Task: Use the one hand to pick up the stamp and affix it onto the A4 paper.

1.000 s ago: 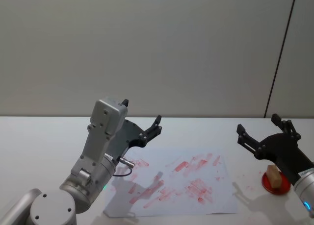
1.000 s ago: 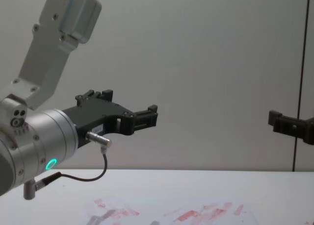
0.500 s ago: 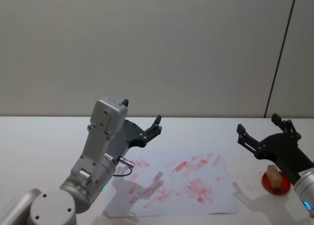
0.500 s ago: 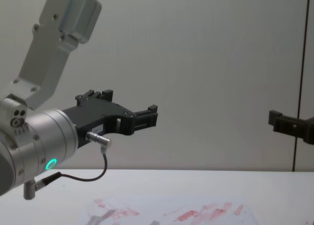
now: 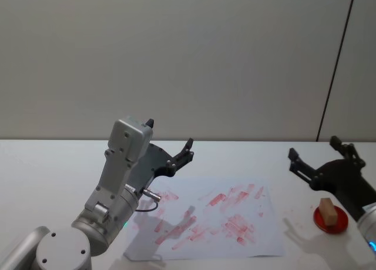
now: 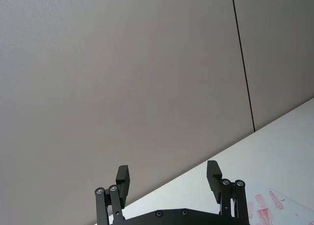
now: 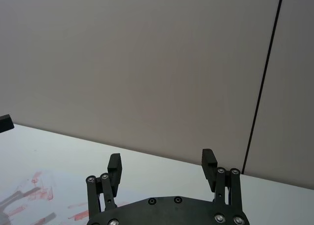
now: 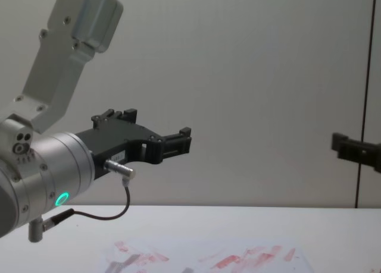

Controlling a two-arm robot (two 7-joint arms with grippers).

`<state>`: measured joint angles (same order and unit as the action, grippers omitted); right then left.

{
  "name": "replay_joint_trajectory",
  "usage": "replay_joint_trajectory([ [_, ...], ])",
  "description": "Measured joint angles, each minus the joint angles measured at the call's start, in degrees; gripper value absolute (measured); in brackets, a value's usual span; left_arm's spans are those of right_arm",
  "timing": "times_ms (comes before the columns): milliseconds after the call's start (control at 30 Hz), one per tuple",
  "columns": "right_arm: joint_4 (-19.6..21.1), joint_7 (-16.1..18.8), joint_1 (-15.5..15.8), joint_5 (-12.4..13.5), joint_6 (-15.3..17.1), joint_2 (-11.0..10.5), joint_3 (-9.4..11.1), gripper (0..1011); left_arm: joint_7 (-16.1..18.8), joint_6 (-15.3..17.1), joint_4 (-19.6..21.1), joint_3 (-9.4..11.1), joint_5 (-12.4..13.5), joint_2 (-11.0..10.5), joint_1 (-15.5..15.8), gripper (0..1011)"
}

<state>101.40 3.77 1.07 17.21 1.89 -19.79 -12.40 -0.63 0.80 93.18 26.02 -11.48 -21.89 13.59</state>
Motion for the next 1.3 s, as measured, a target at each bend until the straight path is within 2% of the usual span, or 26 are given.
replay_joint_trajectory([
  [67, 0.2, -0.1, 0.3, 0.4, -0.1, -0.4, 0.3, 1001, 0.0, 0.0, 0.0, 0.0, 0.0, 0.0, 0.0, 1002],
  [367, 2.0, -2.1, 4.3, 5.8, -0.5, -4.8, 4.2, 1001, 0.0, 0.0, 0.0, 0.0, 0.0, 0.0, 0.0, 1003],
  [467, 2.6, -2.8, 6.1, 8.1, -0.1, -6.5, 5.6, 1001, 0.0, 0.0, 0.0, 0.0, 0.0, 0.0, 0.0, 1002],
  [633, 2.8, -3.0, 7.5, 9.8, 1.2, -8.0, 6.8, 1001, 0.0, 0.0, 0.0, 0.0, 0.0, 0.0, 0.0, 1002],
  [933, 2.0, -2.0, 7.1, 10.3, 5.2, -8.4, 7.0, 1001, 0.0, 0.0, 0.0, 0.0, 0.0, 0.0, 0.0, 1002],
  [1300, 0.2, -1.1, 4.9, 7.1, 12.0, -6.7, 5.0, 1001, 0.0, 0.0, 0.0, 0.0, 0.0, 0.0, 0.0, 1003],
])
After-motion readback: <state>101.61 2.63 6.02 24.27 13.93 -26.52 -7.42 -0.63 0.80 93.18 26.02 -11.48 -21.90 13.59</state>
